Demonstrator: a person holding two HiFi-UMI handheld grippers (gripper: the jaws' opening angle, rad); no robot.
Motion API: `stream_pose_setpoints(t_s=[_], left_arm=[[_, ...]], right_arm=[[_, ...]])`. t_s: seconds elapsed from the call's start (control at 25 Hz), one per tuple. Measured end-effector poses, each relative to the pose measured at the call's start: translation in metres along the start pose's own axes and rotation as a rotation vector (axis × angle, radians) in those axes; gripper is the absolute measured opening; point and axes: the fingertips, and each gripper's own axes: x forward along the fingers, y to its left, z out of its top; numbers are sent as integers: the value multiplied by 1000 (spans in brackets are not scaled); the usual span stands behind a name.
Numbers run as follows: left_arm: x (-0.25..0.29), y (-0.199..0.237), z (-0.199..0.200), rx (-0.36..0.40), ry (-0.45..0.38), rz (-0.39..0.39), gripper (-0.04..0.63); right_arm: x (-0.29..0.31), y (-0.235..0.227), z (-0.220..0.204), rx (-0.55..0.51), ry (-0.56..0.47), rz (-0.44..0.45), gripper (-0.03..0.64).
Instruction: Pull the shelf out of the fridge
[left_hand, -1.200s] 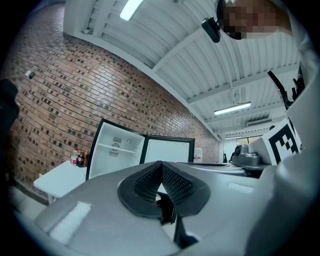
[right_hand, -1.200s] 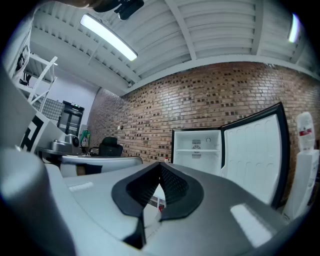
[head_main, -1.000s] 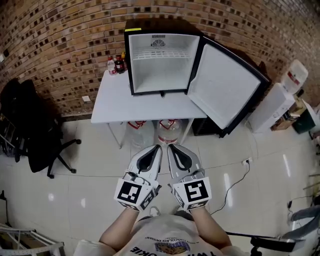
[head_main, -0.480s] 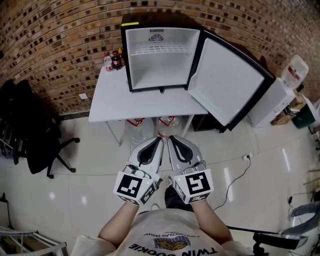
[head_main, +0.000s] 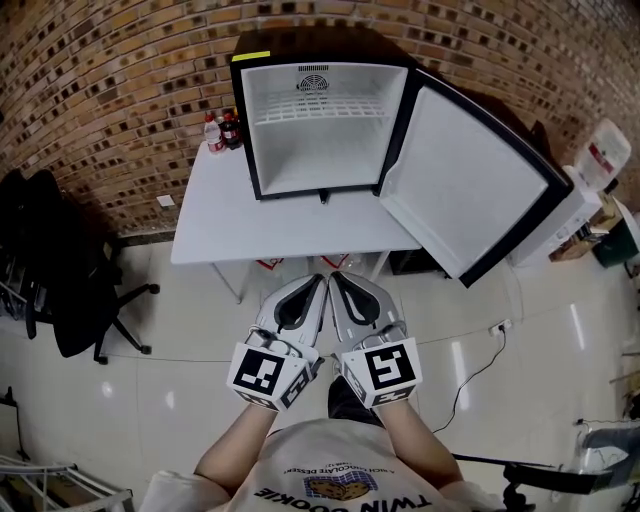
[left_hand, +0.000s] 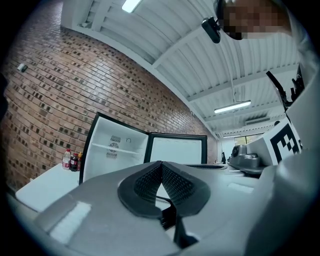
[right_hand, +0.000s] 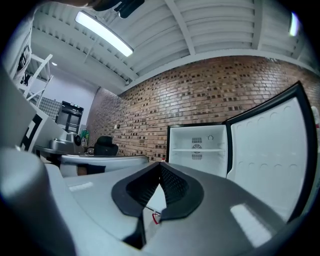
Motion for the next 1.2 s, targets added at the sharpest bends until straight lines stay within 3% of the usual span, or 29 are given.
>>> stream_pose_setpoints(t_s=[0.64,1.2], left_arm=[[117,64,-2,-10,5,88,0],[194,91,-8,-23,0,147,0]], right_arm=[[101,-93,5,-16,5,75,5],[153,-153,6,-10,4,129,5]])
